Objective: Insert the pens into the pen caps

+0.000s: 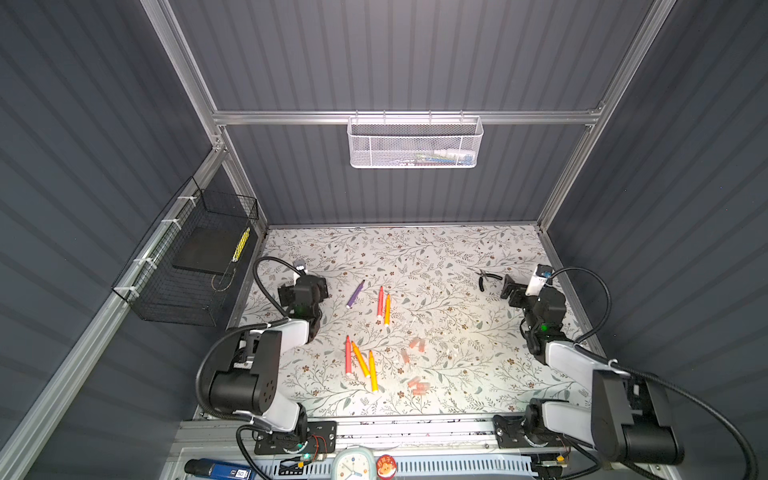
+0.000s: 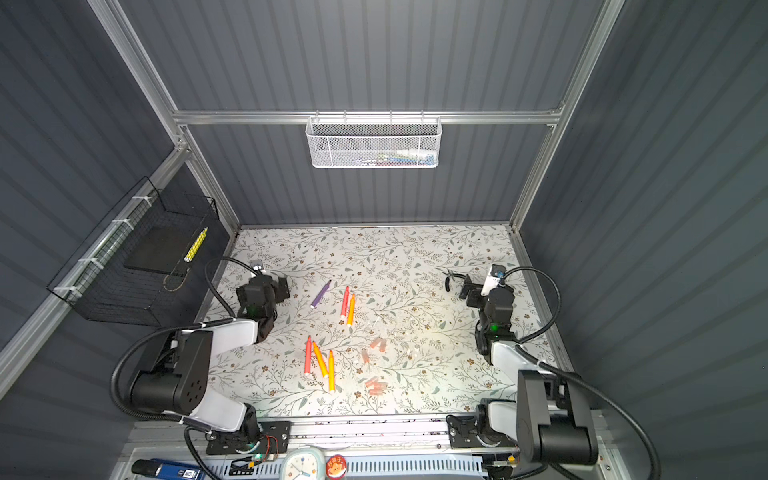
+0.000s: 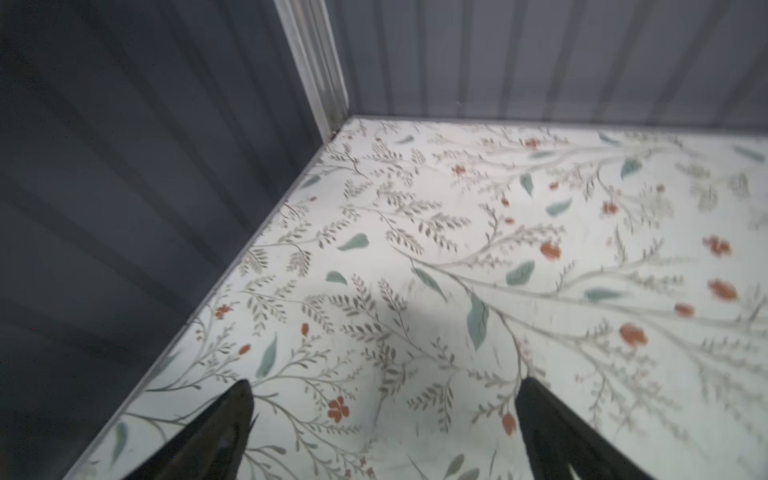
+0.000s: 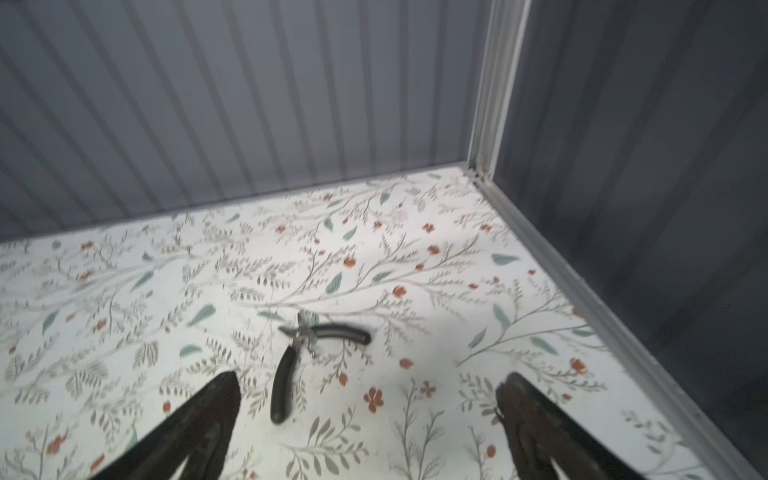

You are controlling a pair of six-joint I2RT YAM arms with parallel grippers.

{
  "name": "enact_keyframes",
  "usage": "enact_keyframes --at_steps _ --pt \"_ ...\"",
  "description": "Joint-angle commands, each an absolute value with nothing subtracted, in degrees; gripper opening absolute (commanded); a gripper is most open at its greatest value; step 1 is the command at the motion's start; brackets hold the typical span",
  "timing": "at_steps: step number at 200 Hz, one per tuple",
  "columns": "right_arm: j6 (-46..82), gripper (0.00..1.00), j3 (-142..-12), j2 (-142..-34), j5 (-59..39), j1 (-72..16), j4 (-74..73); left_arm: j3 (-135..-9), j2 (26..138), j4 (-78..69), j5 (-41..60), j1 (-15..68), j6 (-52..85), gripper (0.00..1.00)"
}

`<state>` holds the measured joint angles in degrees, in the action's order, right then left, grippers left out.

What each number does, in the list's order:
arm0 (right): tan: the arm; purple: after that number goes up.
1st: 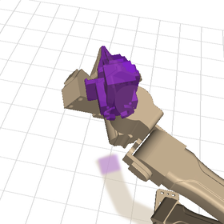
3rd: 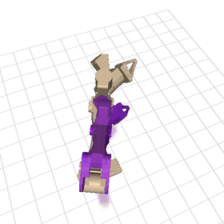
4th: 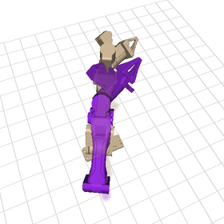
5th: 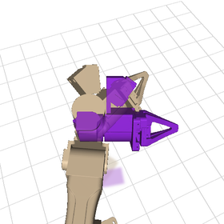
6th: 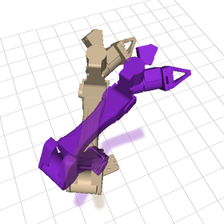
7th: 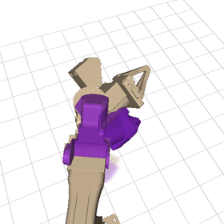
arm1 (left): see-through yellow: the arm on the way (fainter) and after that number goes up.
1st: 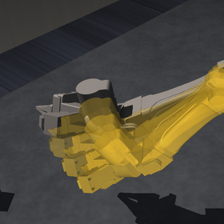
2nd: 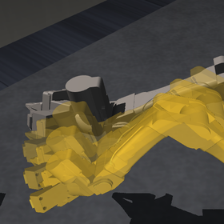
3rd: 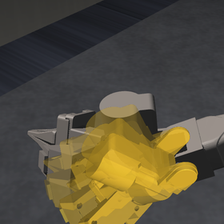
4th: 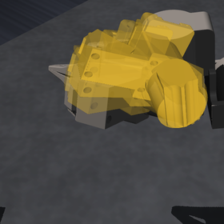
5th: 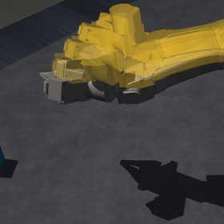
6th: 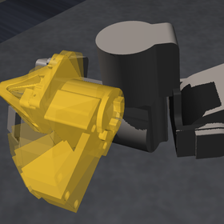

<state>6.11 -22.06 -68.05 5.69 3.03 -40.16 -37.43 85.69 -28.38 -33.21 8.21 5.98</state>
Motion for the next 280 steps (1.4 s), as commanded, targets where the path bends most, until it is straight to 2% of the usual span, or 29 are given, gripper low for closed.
enact_keyframes --at_steps 1,12,26,35,47,61,78,106,132,160,184,205,226,245,280 --pt "15.28 0.99 -25.73 -61.71 13.32 3.00 -26.84 -45.05 79.57 -4.39 -40.41 8.35 16.60 0.99" --pt "22.71 0.99 -30.70 -58.18 13.49 3.41 -14.80 -47.61 76.47 2.21 -38.94 8.35 19.88 1.00" --pt "24.89 0.99 -39.53 -55.08 7.81 4.05 0.46 -49.25 71.79 6.92 -35.12 8.35 22.20 0.99" --pt "28.41 0.99 -41.69 -53.86 5.01 3.90 4.32 -48.72 68.19 7.40 -30.88 8.39 22.72 0.99" --pt "31.40 0.99 -39.80 -50.94 -4.30 4.02 1.19 -45.04 62.48 4.69 -23.27 8.35 22.21 1.00" --pt "34.10 0.99 -32.36 -45.61 -16.98 3.68 -11.16 -40.26 56.20 1.71 -19.24 8.33 24.13 0.99" --pt "37.21 0.99 -25.61 -39.75 -17.50 2.60 -17.60 -37.79 52.05 0.68 -12.78 8.35 22.02 1.00" --pt "36.15 0.99 -24.06 -37.33 -21.77 1.65 -14.05 -39.88 49.20 9.09 -8.33 8.35 20.83 0.99" --pt "35.09 0.99 -21.20 -35.99 -19.90 0.57 -13.68 -40.46 47.03 13.29 -3.54 8.35 21.86 0.99" --pt "32.69 0.99 -19.44 -33.31 -16.96 0.57 -14.19 -43.10 45.84 17.30 -7.28 8.35 30.45 0.99" --pt "31.55 0.99 -18.76 -32.11 -17.03 0.53 -15.01 -39.41 43.17 9.60 -4.57 8.35 31.52 0.99" --pt "33.50 0.99 -16.78 -30.89 -16.71 0.57 -17.62 -38.52 42.92 12.96 -10.47 8.35 34.97 1.00" --pt "37.98 0.99 -15.76 -29.21 -9.86 0.89 -15.89 -41.52 44.89 20.30 -13.96 8.35 34.48 0.99" --pt "38.80 0.99 -17.60 -30.24 -12.19 2.93 -13.16 -43.36 44.61 22.27 -8.27 8.35 30.87 0.99" --pt "39.48 0.99 -20.30 -34.33 -12.22 3.32 -9.50 -41.14 38.84 22.31 -4.67 8.35 30.61 0.99"
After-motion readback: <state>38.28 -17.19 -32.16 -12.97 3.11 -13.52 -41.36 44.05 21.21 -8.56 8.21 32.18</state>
